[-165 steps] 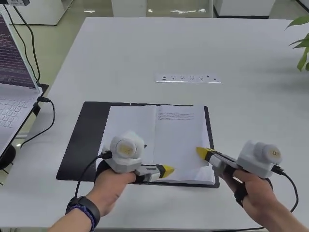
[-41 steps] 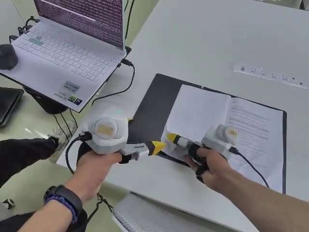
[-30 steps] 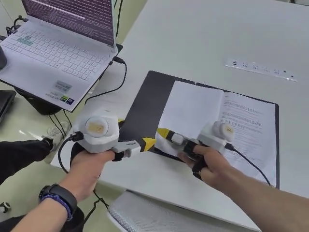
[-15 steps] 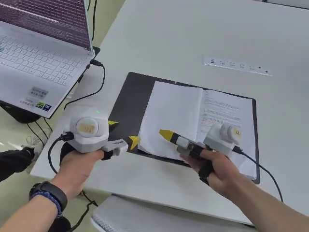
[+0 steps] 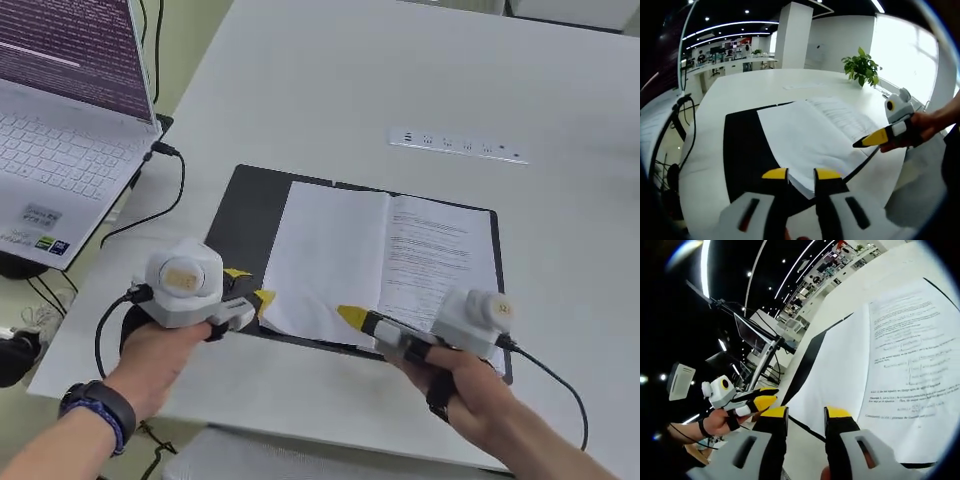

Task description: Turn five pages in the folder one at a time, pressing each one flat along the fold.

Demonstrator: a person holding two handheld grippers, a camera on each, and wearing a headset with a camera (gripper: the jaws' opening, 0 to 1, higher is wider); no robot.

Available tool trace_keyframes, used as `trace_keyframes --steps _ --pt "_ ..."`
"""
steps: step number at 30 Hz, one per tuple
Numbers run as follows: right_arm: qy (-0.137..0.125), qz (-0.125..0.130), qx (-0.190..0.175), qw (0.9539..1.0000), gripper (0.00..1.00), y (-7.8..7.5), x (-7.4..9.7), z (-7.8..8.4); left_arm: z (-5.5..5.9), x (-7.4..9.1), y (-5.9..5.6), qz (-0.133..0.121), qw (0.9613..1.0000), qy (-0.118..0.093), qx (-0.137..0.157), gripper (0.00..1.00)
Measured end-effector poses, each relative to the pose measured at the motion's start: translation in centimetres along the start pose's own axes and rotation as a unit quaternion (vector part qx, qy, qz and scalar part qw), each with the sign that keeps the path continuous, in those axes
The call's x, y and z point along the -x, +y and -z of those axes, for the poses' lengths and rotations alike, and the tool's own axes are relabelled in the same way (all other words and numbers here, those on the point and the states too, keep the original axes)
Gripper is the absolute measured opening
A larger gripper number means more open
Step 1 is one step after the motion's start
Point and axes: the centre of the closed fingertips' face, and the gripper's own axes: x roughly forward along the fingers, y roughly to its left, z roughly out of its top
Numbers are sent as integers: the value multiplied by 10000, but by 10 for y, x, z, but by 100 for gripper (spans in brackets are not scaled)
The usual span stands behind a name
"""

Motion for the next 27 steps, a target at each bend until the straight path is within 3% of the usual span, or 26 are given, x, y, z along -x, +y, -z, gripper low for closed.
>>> trace_keyframes --steps 2,6,14,18,19,20,22,27 --pt "-17 1 -30 10000 26 0 2 1 2 -3 -2 44 10000 -3 40 6" --pt "46 -5 84 10000 25 -1 3 3 12 -12 -3 59 9999 129 66 0" --pt "119 -21 141 9998 22 -2 4 5 39 -22 -6 72 9984 487 267 0" --pt "159 17 131 9998 20 -5 4 7 57 -26 -6 38 9963 797 317 0" --pt "156 16 124 9998 20 -5 4 7 51 -29 -5 61 9976 579 366 0" --pt "160 14 134 9998 20 -5 4 7 54 -30 -4 53 9965 685 482 0" --pt "194 5 268 9995 19 -5 4 7 54 -28 -3 33 9963 747 414 0" --pt "314 -6 516 9982 18 -6 3 0 53 -27 -5 -17 9961 788 385 0"
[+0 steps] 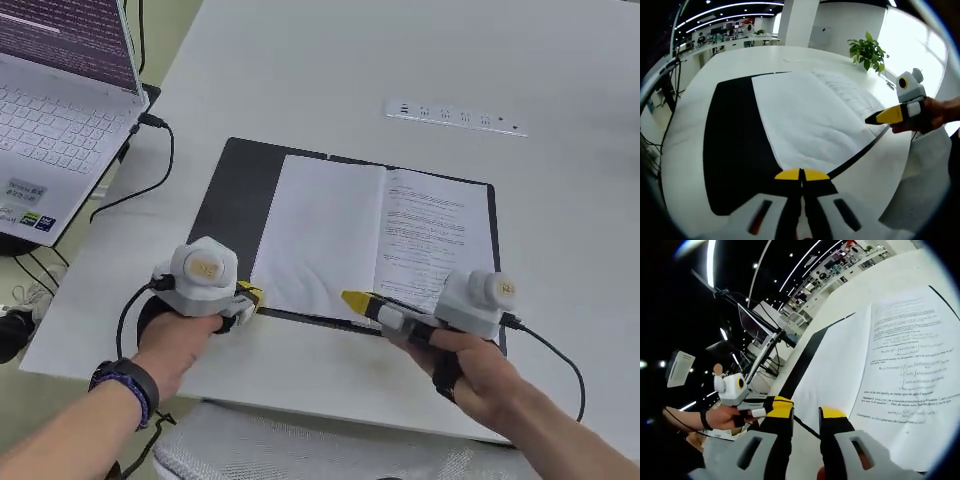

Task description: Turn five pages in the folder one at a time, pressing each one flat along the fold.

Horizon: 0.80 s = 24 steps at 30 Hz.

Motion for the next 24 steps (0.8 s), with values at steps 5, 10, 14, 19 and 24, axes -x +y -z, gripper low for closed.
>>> trace_keyframes --steps 5,10,14,19,24 --pt "53 6 253 9997 15 -5 -1 -13 0 1 -1 -30 10000 -19 43 0" --pt "4 151 411 9990 11 -17 0 -27 0 -1 1 -75 10000 17 -52 0" --pt "-128 293 516 9982 6 -29 0 -40 1 -2 2 -107 9994 55 -322 0" --pt "-303 478 416 9975 0 -48 -5 -55 1 -5 7 -94 9997 89 -210 0" --pt "-565 583 90 9967 0 -66 -11 -74 1 -6 7 -19 9998 124 -128 0"
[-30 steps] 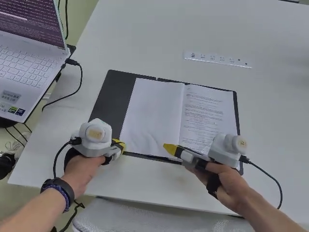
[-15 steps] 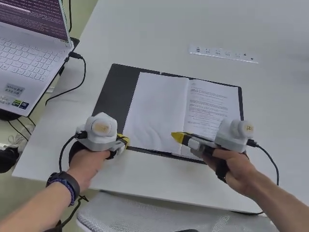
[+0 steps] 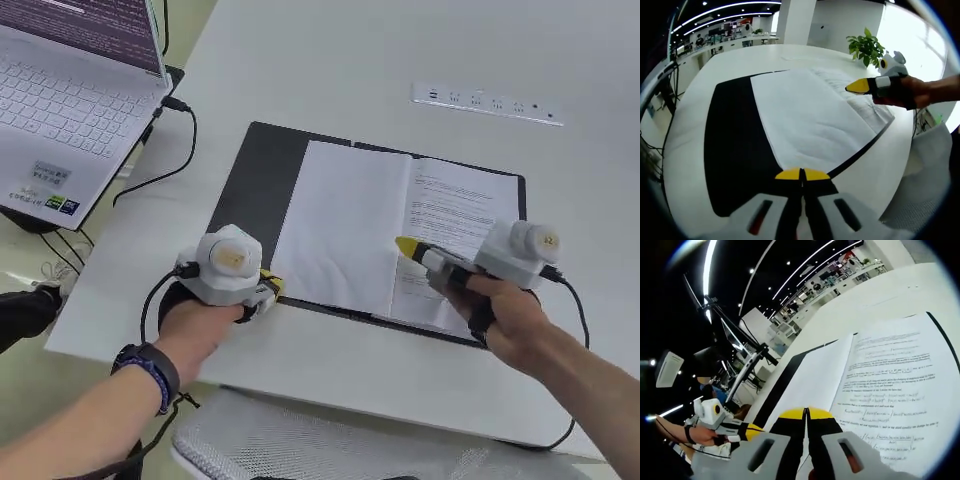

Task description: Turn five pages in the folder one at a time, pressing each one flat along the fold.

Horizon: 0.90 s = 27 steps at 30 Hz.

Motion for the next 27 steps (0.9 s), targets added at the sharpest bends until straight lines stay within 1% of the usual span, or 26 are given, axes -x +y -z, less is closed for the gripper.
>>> trace_keyframes --steps 4,5,8,11,15,16,18,20,25,27 --pt "-131 65 -170 9997 0 -8 -10 -10 1 -1 0 35 10000 36 33 0" --pt "-155 62 -166 9997 0 -5 -11 -11 1 -2 1 35 10000 36 38 0" --pt "-199 88 -236 9995 0 -5 -16 -13 1 -2 0 12 10000 21 54 0" --pt "-216 127 -262 9993 0 -4 -20 -13 1 -2 1 -1 10000 28 71 0" --pt "-137 210 -184 9995 0 -7 -23 -9 2 -2 0 -20 9999 27 122 0" --pt "-209 144 -181 9995 0 -5 -21 -12 2 -3 0 -25 9999 23 138 0" --pt "-267 151 -78 9995 0 -6 -22 -17 2 -4 0 -26 9999 28 146 0" --pt "-356 208 -183 9990 0 -8 -23 -22 2 -4 0 -14 9999 40 148 0" --pt "-510 249 -256 9981 0 -12 -30 -31 2 -5 1 -11 9999 31 168 0" --pt "-634 280 -335 9970 0 -15 -34 -36 2 -5 1 -31 9998 4 201 0"
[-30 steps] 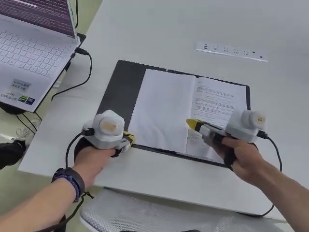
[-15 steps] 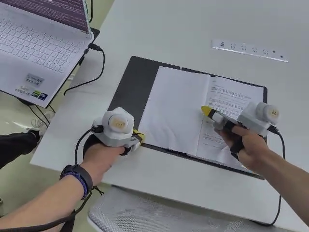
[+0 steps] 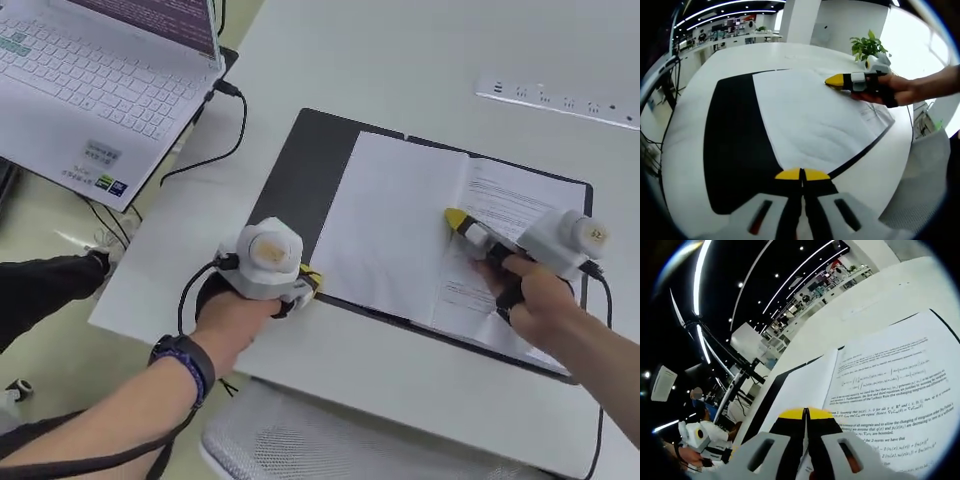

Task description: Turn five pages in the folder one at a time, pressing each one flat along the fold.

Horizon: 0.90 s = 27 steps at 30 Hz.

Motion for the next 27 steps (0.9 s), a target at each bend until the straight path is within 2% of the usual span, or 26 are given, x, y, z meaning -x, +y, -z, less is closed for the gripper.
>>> trace_keyframes --steps 5,6,11,17,21,27 --pt "-281 127 -161 9994 0 -2 -8 -11 -1 1 0 -26 10000 -49 18 0" --pt "-337 166 -154 9992 0 -10 -14 -15 -1 1 0 -24 10000 -49 21 0" --pt "-590 432 -48 9973 0 -18 -24 -28 -1 0 0 -31 10000 -49 -31 0" --pt "-790 577 -198 9950 0 -21 -34 -38 -1 0 0 -59 9999 -71 -45 0" --pt "-833 611 -173 9945 0 -20 -38 -43 -1 0 -1 -41 10000 -67 -19 0" --pt "-1043 765 -308 9911 0 -27 -48 -56 -1 1 0 -64 10000 -52 10 0"
